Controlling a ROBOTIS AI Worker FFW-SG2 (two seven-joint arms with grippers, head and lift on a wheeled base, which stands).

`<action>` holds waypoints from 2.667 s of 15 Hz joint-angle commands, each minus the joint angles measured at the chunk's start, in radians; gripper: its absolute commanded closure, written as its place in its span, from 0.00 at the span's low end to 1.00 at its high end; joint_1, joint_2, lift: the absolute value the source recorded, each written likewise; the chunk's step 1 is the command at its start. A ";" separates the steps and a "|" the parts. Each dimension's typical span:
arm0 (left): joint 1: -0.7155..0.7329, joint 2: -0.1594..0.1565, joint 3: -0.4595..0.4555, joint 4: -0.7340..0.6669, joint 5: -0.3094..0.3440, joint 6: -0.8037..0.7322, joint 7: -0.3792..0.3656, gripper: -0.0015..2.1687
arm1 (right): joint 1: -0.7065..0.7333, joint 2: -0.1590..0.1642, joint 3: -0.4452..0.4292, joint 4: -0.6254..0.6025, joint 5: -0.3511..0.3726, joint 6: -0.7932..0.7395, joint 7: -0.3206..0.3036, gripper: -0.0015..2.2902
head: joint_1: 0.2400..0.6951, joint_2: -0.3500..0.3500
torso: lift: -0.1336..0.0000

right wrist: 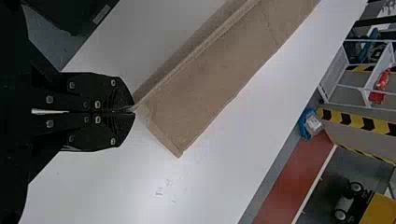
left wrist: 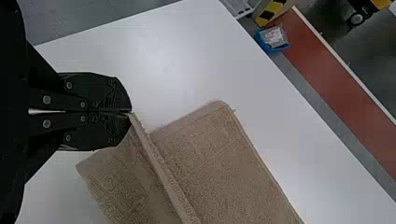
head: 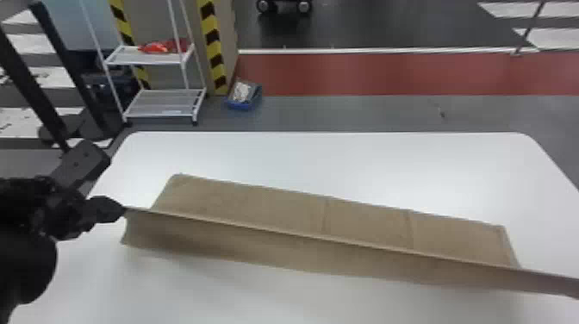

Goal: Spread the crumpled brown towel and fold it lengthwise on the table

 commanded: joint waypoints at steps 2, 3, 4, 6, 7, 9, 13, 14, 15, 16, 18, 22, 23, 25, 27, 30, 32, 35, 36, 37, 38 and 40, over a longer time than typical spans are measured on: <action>0.008 -0.003 -0.009 -0.001 0.000 -0.002 -0.001 0.98 | -0.009 0.004 0.096 0.025 0.052 0.008 0.009 0.64 | 1.00 0.57 | 0.08; 0.008 -0.006 -0.012 0.000 -0.001 -0.005 0.001 0.98 | -0.035 0.004 0.121 0.049 0.052 0.015 0.009 0.64 | 1.00 0.59 | 0.08; 0.008 -0.008 -0.015 0.000 -0.004 -0.005 0.001 0.98 | -0.062 0.003 0.137 0.074 0.045 0.039 0.009 0.64 | 1.00 0.60 | 0.08; 0.003 -0.008 -0.018 0.005 -0.011 -0.005 0.004 0.98 | -0.108 0.001 0.160 0.127 0.036 0.048 0.009 0.64 | 1.00 0.60 | 0.08; -0.001 -0.009 -0.021 0.009 -0.014 -0.005 0.005 0.98 | -0.128 -0.001 0.176 0.154 0.039 0.045 0.009 0.64 | 1.00 0.60 | 0.08; -0.015 -0.011 -0.030 0.018 -0.014 -0.005 0.005 0.98 | -0.164 0.001 0.183 0.195 0.040 0.045 0.009 0.64 | 1.00 0.61 | 0.08; -0.070 -0.014 -0.075 0.061 -0.023 -0.005 0.007 0.98 | -0.259 -0.016 0.180 0.307 0.042 0.045 0.009 0.64 | 1.00 0.57 | 0.08; -0.086 -0.015 -0.085 0.074 -0.024 -0.005 0.009 0.98 | -0.280 -0.017 0.180 0.336 0.045 0.045 0.009 0.64 | 1.00 0.56 | 0.08; -0.103 -0.018 -0.099 0.092 -0.026 -0.005 0.010 0.98 | -0.300 -0.022 0.185 0.367 0.051 0.045 0.009 0.64 | 1.00 0.54 | 0.08; -0.124 -0.020 -0.118 0.114 -0.029 -0.002 0.013 0.98 | -0.323 -0.030 0.196 0.399 0.062 0.045 0.009 0.64 | 1.00 0.53 | 0.08; -0.175 -0.032 -0.150 0.160 -0.037 -0.002 0.015 0.98 | -0.372 -0.039 0.223 0.453 0.080 0.045 0.009 0.64 | 1.00 0.50 | 0.08; -0.264 -0.058 -0.217 0.239 -0.072 -0.002 0.025 0.98 | -0.457 -0.060 0.260 0.539 0.100 0.045 0.009 0.64 | 1.00 0.45 | 0.08; -0.279 -0.060 -0.231 0.256 -0.084 -0.002 0.027 0.98 | -0.469 -0.062 0.265 0.551 0.103 0.045 0.009 0.64 | 1.00 0.44 | 0.08; -0.310 -0.063 -0.245 0.278 -0.089 -0.002 0.024 0.98 | -0.500 -0.063 0.274 0.580 0.109 0.042 0.009 0.64 | 1.00 0.42 | 0.08; -0.336 -0.063 -0.262 0.288 -0.092 0.001 0.015 0.98 | -0.526 -0.063 0.294 0.611 0.126 0.042 0.009 0.64 | 1.00 0.42 | 0.08; -0.371 -0.069 -0.297 0.345 -0.109 0.001 0.010 0.98 | -0.576 -0.060 0.340 0.671 0.155 0.039 0.009 0.64 | 1.00 0.41 | 0.08; -0.388 -0.071 -0.314 0.371 -0.120 0.001 0.010 0.98 | -0.598 -0.060 0.346 0.692 0.163 0.039 0.009 0.64 | 1.00 0.41 | 0.08; -0.408 -0.072 -0.319 0.394 -0.123 0.001 0.010 0.98 | -0.612 -0.060 0.351 0.706 0.166 0.042 0.009 0.64 | 1.00 0.41 | 0.08; -0.411 -0.072 -0.319 0.399 -0.126 0.001 0.010 0.98 | -0.619 -0.062 0.354 0.713 0.169 0.042 0.009 0.64 | 1.00 0.41 | 0.08; -0.416 -0.072 -0.320 0.403 -0.127 0.001 0.012 0.98 | -0.628 -0.062 0.355 0.720 0.169 0.039 0.009 0.64 | 1.00 0.41 | 0.08; -0.419 -0.074 -0.320 0.410 -0.127 -0.002 0.012 0.98 | -0.642 -0.062 0.355 0.727 0.168 0.039 0.009 0.64 | 1.00 0.41 | 0.08; -0.429 -0.074 -0.326 0.422 -0.127 -0.002 0.016 0.98 | -0.668 -0.065 0.357 0.747 0.166 0.039 0.009 0.64 | 1.00 0.42 | 0.08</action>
